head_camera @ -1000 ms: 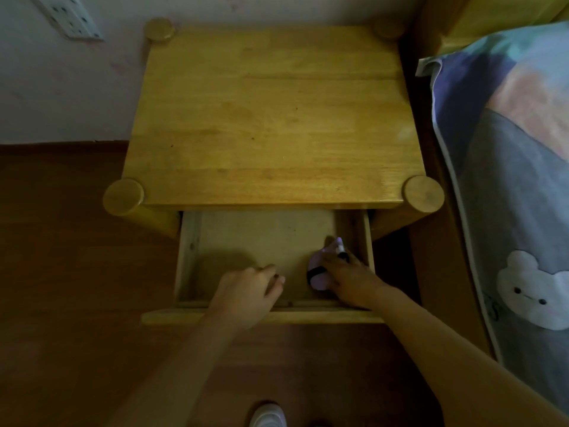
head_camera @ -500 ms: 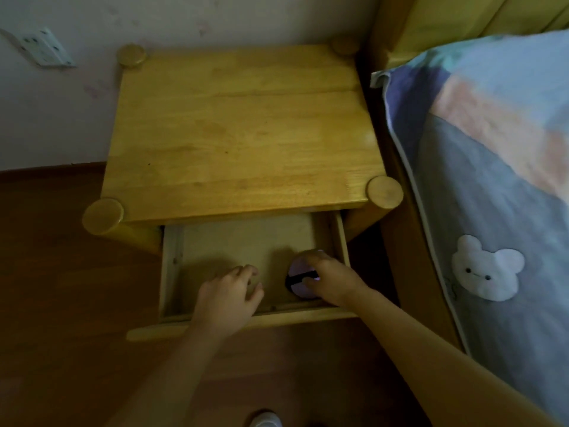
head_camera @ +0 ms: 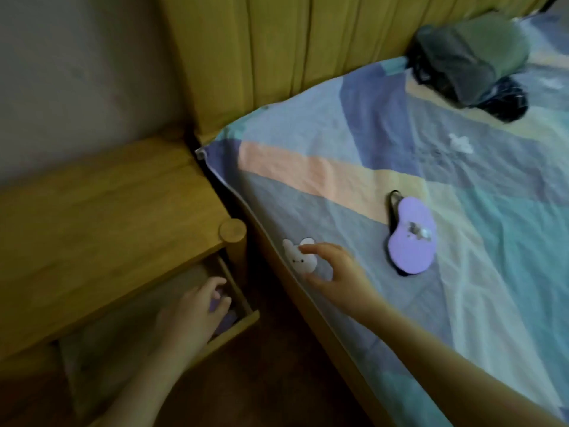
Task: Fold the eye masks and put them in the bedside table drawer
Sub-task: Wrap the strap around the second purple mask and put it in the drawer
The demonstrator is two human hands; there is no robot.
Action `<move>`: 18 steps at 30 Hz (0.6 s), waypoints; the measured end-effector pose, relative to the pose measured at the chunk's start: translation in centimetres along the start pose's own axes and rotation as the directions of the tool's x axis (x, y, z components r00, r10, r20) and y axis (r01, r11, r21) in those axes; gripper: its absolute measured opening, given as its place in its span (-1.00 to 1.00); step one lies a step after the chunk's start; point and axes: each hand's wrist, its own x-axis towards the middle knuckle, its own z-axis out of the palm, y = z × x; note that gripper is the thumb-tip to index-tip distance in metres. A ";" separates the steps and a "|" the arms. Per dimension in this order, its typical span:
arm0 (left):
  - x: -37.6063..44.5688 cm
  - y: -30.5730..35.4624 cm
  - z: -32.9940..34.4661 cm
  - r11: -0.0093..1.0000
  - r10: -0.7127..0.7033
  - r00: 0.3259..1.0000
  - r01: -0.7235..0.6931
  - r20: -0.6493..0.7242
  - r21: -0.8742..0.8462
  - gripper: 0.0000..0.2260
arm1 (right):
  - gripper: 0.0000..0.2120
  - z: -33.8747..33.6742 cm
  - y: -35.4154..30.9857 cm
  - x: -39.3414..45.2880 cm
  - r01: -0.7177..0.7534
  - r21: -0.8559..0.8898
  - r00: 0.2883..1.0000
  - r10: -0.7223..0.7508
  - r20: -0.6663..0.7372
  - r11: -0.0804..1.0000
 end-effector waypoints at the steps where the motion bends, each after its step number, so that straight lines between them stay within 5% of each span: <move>1: 0.8 3.6 -0.3 0.998 0.066 0.998 -0.065 0.009 -0.010 -0.65 | -0.55 -2.7 2.1 -1.1 -0.055 -0.028 0.995 0.053 -0.086 0.998; 6: 3.7 11.9 0.0 0.973 0.228 0.971 -0.230 -0.067 -0.026 -0.59 | -0.50 -6.1 7.2 -1.7 -0.216 -0.049 0.952 0.199 -0.232 0.975; 10: 5.9 21.3 2.8 0.948 0.309 0.951 -0.308 -0.002 -0.080 -0.55 | -0.44 -9.7 12.5 -2.8 -0.274 0.003 0.923 0.264 -0.279 0.962; 14: 8.7 28.0 5.8 0.914 0.401 0.909 -0.391 0.112 -0.104 -0.48 | -0.32 -11.6 16.3 -2.6 -0.305 0.061 0.924 0.311 -0.221 0.950; 18: 11.2 31.5 8.2 0.942 0.326 0.942 -0.317 0.081 -0.109 -0.43 | -0.25 -12.7 18.6 -1.6 -0.310 0.117 0.940 0.323 -0.110 0.943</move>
